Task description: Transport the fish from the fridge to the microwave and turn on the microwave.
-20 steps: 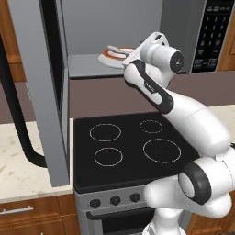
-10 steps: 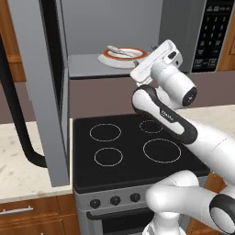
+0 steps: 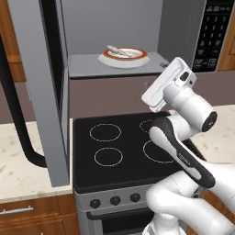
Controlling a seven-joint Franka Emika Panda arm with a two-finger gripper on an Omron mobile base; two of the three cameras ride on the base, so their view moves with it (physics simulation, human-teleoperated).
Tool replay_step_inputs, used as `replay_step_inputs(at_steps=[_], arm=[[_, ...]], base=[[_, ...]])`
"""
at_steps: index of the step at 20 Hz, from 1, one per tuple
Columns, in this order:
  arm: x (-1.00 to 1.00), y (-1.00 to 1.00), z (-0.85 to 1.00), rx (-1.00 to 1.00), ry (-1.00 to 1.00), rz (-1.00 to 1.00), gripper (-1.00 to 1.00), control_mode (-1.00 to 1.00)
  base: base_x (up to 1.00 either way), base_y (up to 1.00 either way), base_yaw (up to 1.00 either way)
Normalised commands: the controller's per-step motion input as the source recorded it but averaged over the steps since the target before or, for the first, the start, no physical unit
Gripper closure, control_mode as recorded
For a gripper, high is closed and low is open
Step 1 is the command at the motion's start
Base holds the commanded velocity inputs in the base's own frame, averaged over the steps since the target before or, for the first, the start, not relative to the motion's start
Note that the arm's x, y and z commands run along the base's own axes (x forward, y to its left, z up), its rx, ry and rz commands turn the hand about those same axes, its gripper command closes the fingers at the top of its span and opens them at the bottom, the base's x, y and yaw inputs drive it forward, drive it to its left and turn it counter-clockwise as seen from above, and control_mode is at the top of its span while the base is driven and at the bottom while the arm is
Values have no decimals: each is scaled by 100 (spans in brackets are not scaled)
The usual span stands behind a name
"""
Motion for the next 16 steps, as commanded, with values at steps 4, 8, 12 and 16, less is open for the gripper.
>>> replay_step_inputs(at_steps=[4,8,12,16], arm=[[-85,0,0,-41,24,0,-100,-100],[-62,0,-7,-48,38,0,-100,-100],[-44,0,-25,-48,44,0,-100,-100],[-16,35,-61,-57,36,0,-100,-100]], base=[[0,0,0],[0,0,0],[0,0,0],[0,0,0]])
